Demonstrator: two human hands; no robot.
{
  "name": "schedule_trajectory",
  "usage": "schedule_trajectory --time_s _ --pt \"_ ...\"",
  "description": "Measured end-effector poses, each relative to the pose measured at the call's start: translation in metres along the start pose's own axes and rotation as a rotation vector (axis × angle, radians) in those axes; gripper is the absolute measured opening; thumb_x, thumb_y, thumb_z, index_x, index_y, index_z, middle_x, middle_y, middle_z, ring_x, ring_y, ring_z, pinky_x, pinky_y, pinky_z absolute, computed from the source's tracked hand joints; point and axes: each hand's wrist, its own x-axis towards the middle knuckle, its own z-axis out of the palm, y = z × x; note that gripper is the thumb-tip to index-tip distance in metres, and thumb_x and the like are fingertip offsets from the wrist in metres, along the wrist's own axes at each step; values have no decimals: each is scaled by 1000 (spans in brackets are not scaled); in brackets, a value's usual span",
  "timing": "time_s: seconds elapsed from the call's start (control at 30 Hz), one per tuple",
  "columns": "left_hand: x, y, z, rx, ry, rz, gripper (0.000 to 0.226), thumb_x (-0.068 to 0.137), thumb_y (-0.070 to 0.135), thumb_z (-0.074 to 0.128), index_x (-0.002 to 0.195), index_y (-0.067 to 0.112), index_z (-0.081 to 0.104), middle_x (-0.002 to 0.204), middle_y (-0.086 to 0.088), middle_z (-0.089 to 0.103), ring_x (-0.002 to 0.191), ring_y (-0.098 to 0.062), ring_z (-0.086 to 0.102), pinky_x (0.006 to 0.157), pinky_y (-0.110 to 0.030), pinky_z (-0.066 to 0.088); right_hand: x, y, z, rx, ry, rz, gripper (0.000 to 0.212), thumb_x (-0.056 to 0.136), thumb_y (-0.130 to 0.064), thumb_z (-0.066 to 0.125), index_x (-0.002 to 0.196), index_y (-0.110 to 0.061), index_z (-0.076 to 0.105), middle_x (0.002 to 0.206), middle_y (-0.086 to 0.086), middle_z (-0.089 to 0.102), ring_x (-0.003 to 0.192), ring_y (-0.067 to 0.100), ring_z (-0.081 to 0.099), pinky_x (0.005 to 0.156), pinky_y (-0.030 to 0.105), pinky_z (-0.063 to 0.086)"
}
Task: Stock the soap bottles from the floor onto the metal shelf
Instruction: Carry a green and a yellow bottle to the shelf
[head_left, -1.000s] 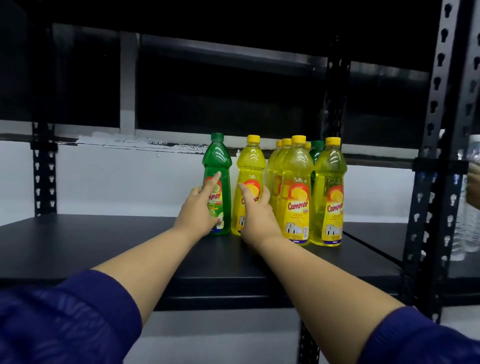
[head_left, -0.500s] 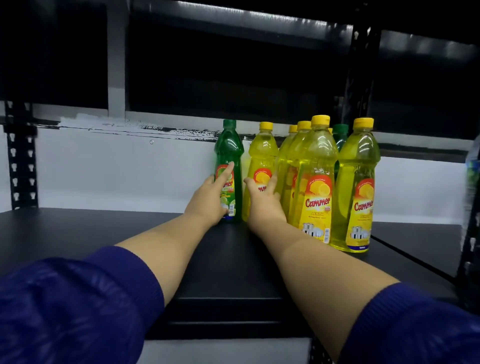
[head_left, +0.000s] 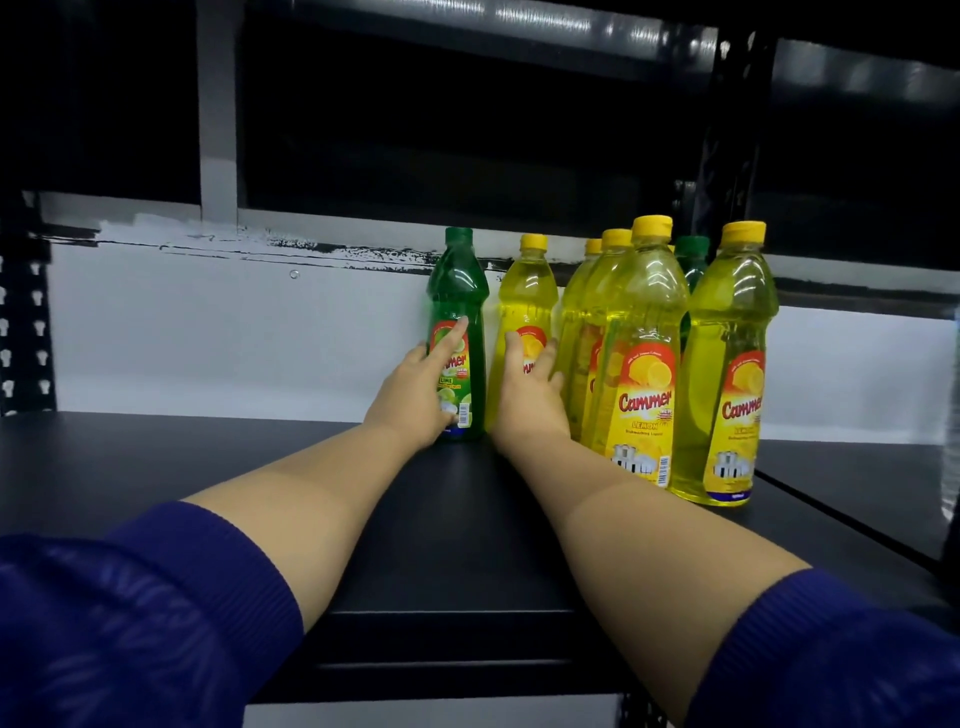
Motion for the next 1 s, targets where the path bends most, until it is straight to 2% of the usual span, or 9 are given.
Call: schedule_trajectory --time_s 0.27,0.4,0.47,0.57,0.73,0.8,0.87,0.93,1.0 --pt "-3 -2 3 -76 29 -56 131 76 11 89 159 55 -2 133 -10 53 121 -29 59 106 -47 52 -3 2 3 -41 24 4 112 92 1 66 163 -41 -10 164 29 4 133 41 49 96 42 54" --pt "-4 -4 7 -78 9 -66 133 77 14 90 156 59 -7 128 -10 57 116 -30 63 103 -50 54 -3 1 3 -4 29 11 113 91 3 65 163 -43 -9 164 28 5 131 41 51 95 44 55" --pt "-3 -3 8 -61 12 -66 132 78 14 89 157 58 -7 127 -10 57 115 -30 63 103 -49 53 -4 2 3 2 51 15 119 90 5 66 163 -42 -15 166 28 5 132 41 52 96 45 55" --pt "-3 -2 6 -24 12 -73 129 79 16 88 159 53 -6 127 -11 56 115 -30 62 103 -47 53 -3 2 3 13 61 22 122 91 4 66 162 -34 -26 170 27 3 138 41 48 95 45 56" --pt "-8 3 0 62 -8 -62 127 80 23 88 162 46 -6 134 -12 56 120 -31 60 105 -47 51 -5 0 2 28 56 48 116 95 -2 67 162 -20 -26 171 28 3 146 42 42 102 45 53" --pt "-9 8 -7 149 -3 -60 124 80 32 88 163 44 -4 150 -15 45 132 -35 52 109 -50 47 -9 -1 -6 50 20 54 118 94 -5 69 162 -19 -26 171 29 1 148 43 39 105 46 51" --pt "-11 14 -15 282 14 -95 115 82 49 81 164 41 0 168 -16 22 147 -40 35 115 -54 40 -13 -1 -15 103 -25 58 122 93 -11 74 162 -19 -26 171 29 -2 151 44 34 109 48 48" --pt "-18 20 -25 410 -17 -133 107 85 68 68 165 39 2 173 -12 7 155 -39 20 121 -59 28 -20 -1 -25 166 -66 55 122 92 -19 77 164 -18 -21 172 26 -4 153 44 28 113 48 44" --pt "-27 27 -36 527 -93 -167 101 86 82 50 165 41 1 174 -6 -1 159 -36 8 122 -63 16 -29 0 -34 209 -104 36 112 94 -30 75 167 -16 -10 173 21 -2 156 42 23 118 46 39"
